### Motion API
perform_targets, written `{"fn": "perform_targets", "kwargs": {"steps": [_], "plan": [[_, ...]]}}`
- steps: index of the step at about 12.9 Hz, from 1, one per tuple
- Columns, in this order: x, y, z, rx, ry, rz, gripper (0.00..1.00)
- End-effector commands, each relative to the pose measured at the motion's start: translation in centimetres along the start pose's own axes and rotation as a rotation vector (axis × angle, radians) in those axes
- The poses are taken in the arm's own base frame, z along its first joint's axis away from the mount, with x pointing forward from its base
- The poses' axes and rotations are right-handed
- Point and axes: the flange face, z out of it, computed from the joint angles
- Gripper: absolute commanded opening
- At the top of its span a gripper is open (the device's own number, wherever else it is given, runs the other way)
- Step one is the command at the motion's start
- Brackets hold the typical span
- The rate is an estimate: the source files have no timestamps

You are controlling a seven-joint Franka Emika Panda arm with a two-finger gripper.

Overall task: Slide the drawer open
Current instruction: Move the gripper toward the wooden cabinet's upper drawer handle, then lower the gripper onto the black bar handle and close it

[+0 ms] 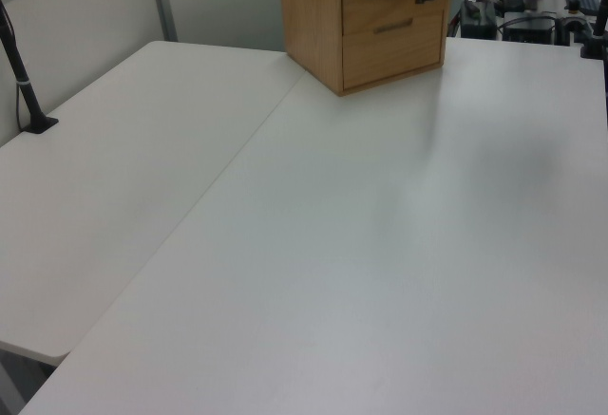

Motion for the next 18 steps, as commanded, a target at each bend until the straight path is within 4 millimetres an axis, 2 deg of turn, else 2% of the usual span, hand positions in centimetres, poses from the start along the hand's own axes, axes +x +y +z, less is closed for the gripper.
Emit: {"fn": "perform_targets", "kwargs": {"steps": [1,3,4,6,10,11,18], "plan": [[0.3,1.2,2.4,-0.091,0.037,-0.042,0.9],[0.4,1.1,3.1,-0.106,0.046,-0.052,0.79],[0.6,1.0,3.3,-0.114,0.057,-0.052,0.68],[0.6,1.1,3.3,-0.121,0.061,-0.056,0.62],[0.3,1.5,3.2,-0.17,0.04,-0.111,0.36],[0.3,1.6,3.1,-0.177,0.045,-0.115,0.32],[-0.5,2.0,3.4,-0.245,0.021,-0.196,0.27]]}}
